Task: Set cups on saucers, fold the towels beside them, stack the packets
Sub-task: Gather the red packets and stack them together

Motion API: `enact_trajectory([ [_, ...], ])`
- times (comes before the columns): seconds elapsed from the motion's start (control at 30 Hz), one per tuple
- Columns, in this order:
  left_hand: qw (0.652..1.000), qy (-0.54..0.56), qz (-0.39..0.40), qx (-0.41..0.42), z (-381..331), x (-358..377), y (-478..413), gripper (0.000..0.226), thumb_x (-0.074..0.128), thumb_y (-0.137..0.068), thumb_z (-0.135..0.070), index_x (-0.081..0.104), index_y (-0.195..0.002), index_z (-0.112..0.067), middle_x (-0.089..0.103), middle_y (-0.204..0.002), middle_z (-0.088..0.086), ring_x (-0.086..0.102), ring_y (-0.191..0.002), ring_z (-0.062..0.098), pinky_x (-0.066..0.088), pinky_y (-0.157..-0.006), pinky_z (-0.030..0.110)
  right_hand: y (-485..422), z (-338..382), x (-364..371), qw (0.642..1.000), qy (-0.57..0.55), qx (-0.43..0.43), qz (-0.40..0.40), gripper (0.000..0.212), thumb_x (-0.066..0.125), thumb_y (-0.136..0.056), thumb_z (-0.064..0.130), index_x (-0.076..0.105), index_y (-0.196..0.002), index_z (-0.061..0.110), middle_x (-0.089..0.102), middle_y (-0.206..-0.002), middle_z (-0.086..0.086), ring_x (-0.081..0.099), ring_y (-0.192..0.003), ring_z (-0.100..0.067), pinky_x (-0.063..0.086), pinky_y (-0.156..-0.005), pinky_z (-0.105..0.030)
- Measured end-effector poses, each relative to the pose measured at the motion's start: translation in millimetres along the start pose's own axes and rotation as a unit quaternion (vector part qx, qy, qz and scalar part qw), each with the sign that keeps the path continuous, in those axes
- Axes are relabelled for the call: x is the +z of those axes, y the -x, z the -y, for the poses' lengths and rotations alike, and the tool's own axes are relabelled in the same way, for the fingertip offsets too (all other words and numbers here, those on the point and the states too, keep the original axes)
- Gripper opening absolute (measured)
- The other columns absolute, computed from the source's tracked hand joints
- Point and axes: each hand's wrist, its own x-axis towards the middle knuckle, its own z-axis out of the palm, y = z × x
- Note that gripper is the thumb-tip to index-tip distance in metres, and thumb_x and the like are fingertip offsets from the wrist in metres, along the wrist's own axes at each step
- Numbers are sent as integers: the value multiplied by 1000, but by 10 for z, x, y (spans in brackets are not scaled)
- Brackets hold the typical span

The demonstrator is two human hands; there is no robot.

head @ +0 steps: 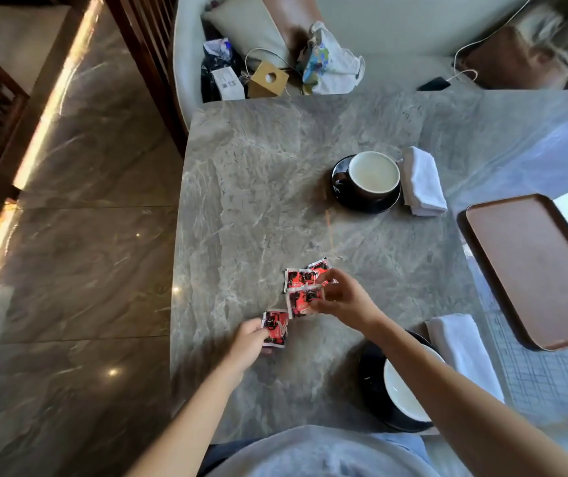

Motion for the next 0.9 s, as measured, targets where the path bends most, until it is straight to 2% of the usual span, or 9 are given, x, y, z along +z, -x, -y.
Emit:
enact_trajectory([
  [0.1, 999, 18, 18, -33, -69, -30, -29, 36, 34, -89, 4, 62, -90, -20, 62, -73, 3, 59, -62, 14, 45, -46, 16, -42, 125, 156, 986, 132, -15, 101, 19, 70, -75, -9, 59, -88, -1, 61, -70, -8, 57, -60, -7, 48, -64, -25],
  [0.2, 997, 18, 26, -70, -146, -48, -49, 31, 32, -88, -8, 62, -80, -13, 61, -70, 8, 57, -61, 17, 45, -56, 23, -96, 120, 370, 945, 296, -66, 125, 21, 71, -75, 0, 68, -96, 0, 64, -92, -17, 55, -79, -18, 47, -74, -30],
  [0.3, 997, 20, 36, -72, -146, -86, -31, 29, 38, -90, -18, 62, -74, -17, 64, -74, 6, 58, -69, 17, 47, -65, 27, -128, 82, 525, 928, 352, -86, 84, 27, 71, -76, 10, 67, -103, 11, 55, -103, -10, 52, -88, -18, 46, -81, -31],
  [0.37, 998, 7, 44, -38, -117, -107, -26, 17, 50, -89, -11, 65, -87, -16, 66, -87, 7, 60, -82, 18, 48, -75, 26, -137, 71, 588, 934, 339, -89, 72, 27, 71, -76, 14, 63, -102, 15, 53, -100, -3, 54, -86, -19, 47, -78, -32],
  [0.43, 999, 1, 51, -5, -77, -121, -24, 22, 53, -88, 1, 63, -106, -8, 64, -98, 9, 59, -89, 16, 47, -77, 16, -147, 68, 614, 940, 320, -98, 67, 26, 68, -77, 14, 60, -102, 17, 51, -96, 3, 54, -79, -17, 48, -73, -33],
  [0.53, 999, 20, 41, 5, -42, -115, -18, 32, 50, -89, 6, 57, -120, -1, 64, -108, 14, 59, -100, 22, 47, -93, 30, -225, 53, 531, 951, 286, -88, -73, 25, 66, -81, 19, 60, -105, 22, 56, -103, 3, 57, -88, -16, 49, -74, -33],
  [0.6, 999, 39, 37, 0, -20, -101, -4, 32, 47, -92, 3, 55, -122, -3, 63, -108, 14, 59, -99, 24, 50, -84, 29, -290, 20, 396, 939, 298, -42, -164, 36, 68, -81, 27, 56, -115, 26, 53, -117, 3, 52, -106, -16, 51, -78, -35],
  [0.7, 997, 70, 30, -20, 21, -75, 27, 28, 45, -95, -3, 53, -122, -7, 63, -105, 12, 61, -85, 20, 47, -66, 22, -310, -53, 246, 912, 383, 2, -147, 52, 72, -76, 34, 50, -122, 26, 44, -125, -1, 42, -116, -21, 51, -81, -38],
  [0.9, 989, 139, 32, -28, 24, -64, 67, 26, 40, -97, -4, 51, -120, -12, 69, -99, 7, 70, -69, 12, 50, -58, 19, -351, -87, 177, 928, 333, -27, -164, 21, 65, -79, 18, 59, -99, 20, 61, -101, -1, 52, -99, -23, 44, -77, -35],
])
